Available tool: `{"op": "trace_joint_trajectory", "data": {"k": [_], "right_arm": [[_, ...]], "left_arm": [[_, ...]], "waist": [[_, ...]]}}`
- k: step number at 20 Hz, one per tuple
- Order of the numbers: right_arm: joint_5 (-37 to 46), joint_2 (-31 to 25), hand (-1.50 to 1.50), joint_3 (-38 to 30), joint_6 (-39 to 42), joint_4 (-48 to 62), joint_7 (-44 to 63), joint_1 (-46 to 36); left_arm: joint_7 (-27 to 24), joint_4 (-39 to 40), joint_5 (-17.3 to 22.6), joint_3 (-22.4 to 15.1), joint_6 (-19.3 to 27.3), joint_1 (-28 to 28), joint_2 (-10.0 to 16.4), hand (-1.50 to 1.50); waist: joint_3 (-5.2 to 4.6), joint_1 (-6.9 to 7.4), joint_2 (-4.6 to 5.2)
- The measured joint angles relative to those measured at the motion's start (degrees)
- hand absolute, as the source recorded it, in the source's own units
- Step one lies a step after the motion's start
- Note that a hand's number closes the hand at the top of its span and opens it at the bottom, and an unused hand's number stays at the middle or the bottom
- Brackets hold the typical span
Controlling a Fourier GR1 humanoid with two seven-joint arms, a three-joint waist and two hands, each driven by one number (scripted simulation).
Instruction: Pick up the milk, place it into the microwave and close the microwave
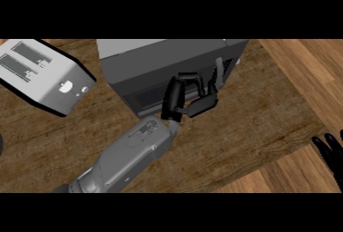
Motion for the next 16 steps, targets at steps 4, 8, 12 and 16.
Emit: {"op": "trace_joint_trajectory", "data": {"k": [4, 8, 12, 16], "right_arm": [[-2.0, -0.2, -1.5, 0.2, 0.6, -0.7, 0.7, 0.7], [-3.7, -0.6, -1.5, 0.1, 1.2, -1.3, 1.3, 1.3], [-4.8, -1.5, -1.5, -0.2, 1.8, -2.0, 2.0, 1.9], [-5.9, -2.3, -1.5, -0.6, 2.3, -2.8, 2.6, 2.7]], "left_arm": [[-1.1, 0.1, 0.7, -0.1, 0.7, -0.1, 0.0, 1.5], [-2.0, 0.5, 1.5, -0.2, 0.9, -0.3, -0.1, 1.5], [-2.9, 0.9, 2.1, -0.4, 1.0, -0.5, -0.1, 1.5], [-3.7, 1.4, 2.8, -0.5, 1.1, -0.7, -0.2, 1.5]], "waist": [[0.07, -0.29, 0.12], [0.08, -0.53, 0.21], [0.09, -0.82, 0.27], [0.1, -1.06, 0.2]]}}
